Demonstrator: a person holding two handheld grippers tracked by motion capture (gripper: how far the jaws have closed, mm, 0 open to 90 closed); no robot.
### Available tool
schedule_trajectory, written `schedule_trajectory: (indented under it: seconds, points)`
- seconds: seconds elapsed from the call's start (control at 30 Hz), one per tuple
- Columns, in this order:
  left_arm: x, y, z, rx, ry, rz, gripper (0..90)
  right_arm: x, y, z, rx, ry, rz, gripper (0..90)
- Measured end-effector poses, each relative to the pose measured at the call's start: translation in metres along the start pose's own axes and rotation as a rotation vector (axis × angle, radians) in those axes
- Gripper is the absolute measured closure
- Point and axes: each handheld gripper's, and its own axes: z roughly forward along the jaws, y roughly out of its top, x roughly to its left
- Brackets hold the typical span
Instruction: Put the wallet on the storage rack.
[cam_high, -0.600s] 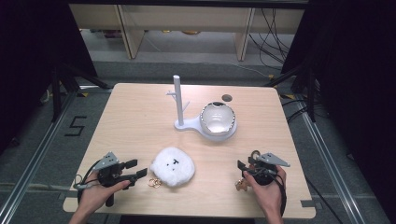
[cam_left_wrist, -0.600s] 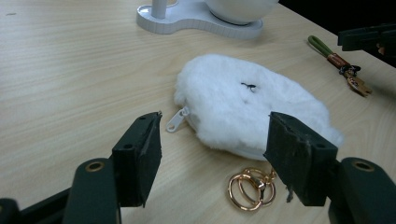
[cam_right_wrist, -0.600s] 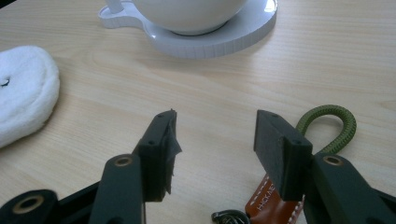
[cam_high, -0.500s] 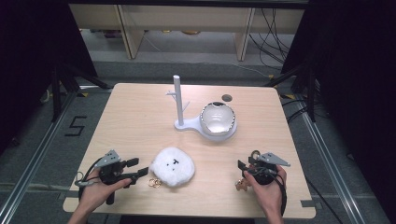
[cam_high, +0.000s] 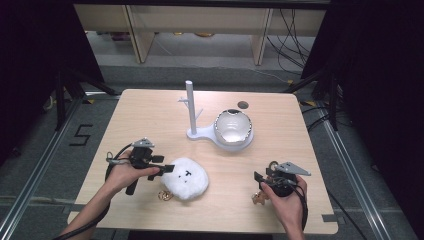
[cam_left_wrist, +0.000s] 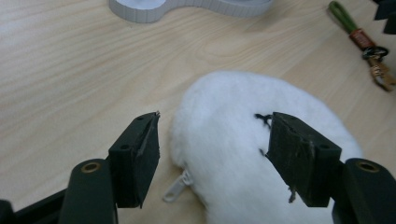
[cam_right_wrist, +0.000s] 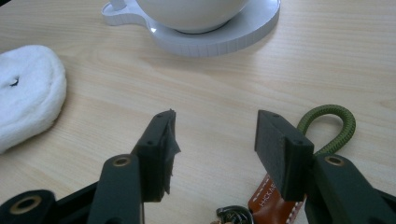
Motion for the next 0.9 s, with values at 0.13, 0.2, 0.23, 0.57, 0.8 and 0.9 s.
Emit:
schedule_trajectory:
  seconds: [0.13, 0.2, 0.23, 0.57, 0.8, 0.9]
  points:
    - [0.0, 0.004, 0.013, 0.071, 0.031, 0.015, 32.4, 0.0, 0.0, 0.0, 0.001, 0.004, -0.006, 48.7]
    - [0.002, 0.006, 0.014, 0.117, 0.026, 0.043, 32.4, 0.0, 0.001, 0.0, 0.008, 0.0, -0.008, 48.7]
    - [0.001, 0.006, 0.016, 0.119, 0.032, 0.037, 32.4, 0.0, 0.001, 0.0, 0.013, 0.002, -0.008, 48.7]
    - [-0.004, 0.02, 0.029, 0.291, 0.074, 0.076, 34.5, 0.004, 0.003, -0.002, 0.022, 0.001, -0.023, 48.4]
    - [-0.005, 0.029, 0.039, 0.374, 0.075, 0.004, 40.2, 0.007, 0.004, 0.0, 0.031, 0.019, -0.026, 48.3]
    - [-0.008, 0.031, 0.043, 0.403, 0.065, 0.001, 46.4, 0.009, 0.005, 0.0, 0.037, 0.021, -0.031, 48.2]
